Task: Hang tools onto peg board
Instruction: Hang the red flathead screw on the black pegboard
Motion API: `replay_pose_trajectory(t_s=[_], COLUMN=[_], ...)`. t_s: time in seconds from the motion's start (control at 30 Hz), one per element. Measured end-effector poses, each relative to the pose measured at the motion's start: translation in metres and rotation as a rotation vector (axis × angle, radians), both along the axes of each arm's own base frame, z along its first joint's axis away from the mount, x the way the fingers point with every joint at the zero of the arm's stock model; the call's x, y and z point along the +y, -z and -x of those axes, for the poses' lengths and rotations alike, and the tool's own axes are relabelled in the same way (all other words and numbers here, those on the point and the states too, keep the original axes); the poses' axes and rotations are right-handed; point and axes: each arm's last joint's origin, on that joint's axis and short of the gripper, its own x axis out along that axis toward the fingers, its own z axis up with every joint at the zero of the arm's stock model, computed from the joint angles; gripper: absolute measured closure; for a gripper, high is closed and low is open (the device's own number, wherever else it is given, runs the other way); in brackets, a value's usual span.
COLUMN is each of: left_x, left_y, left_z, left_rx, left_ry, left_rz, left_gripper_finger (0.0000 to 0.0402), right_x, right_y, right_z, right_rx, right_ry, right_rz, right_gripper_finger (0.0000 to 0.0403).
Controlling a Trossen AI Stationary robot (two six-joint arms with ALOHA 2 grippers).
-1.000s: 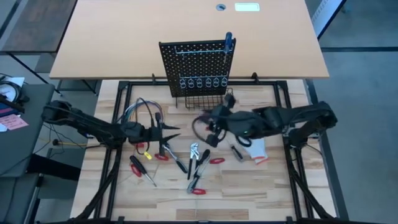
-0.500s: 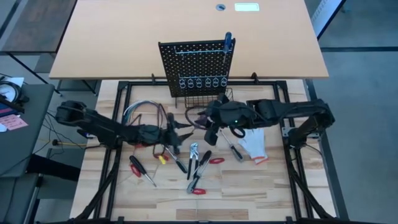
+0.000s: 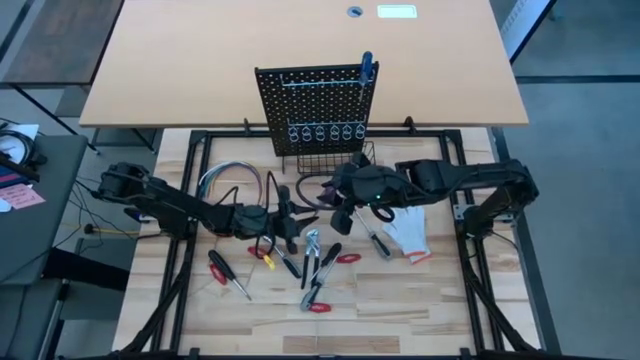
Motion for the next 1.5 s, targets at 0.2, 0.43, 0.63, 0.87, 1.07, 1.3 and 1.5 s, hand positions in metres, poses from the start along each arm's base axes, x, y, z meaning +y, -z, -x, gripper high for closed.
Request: replay_pose_trajectory(t_s=[0.2,0.43,0.63,0.87,1.07,1.3,1.5], left_x=[0.003,0.011,0.021,0.026,0.026,0.029,0.027], left_y=[0.001,0.005,0.004,0.009,0.01,0.007,0.002], left_z=[-0.001,-0.002,-0.003,0.003,0.003,0.003,0.003], left_rx=[-0.017,0.006,-0.027,-0.097,-0.112,-0.137,-0.19], left_ry=[0.005,0.021,0.077,0.125,0.14,0.154,0.236], left_rz=[0.094,0.161,0.241,0.32,0.345,0.362,0.415], left_gripper_finger=[0.0387,0.0393,0.0401,0.0401,0.0401,0.0401,0.0401], right_x=[0.002,0.003,0.008,0.025,0.051,0.078,0.091], right_y=[0.005,0.016,0.015,-0.002,0.007,0.039,0.087], right_z=[0.0,-0.004,-0.003,0.022,0.041,0.067,0.089], right_rx=[0.015,0.021,0.023,0.003,0.103,0.195,0.155], right_ry=[0.004,0.004,-0.055,0.002,0.039,0.118,0.167], right_rz=[0.008,0.008,0.032,0.176,0.267,0.337,0.319], right_gripper_finger=[0.0289,0.0289,0.0204,0.0105,0.0102,0.0109,0.0111])
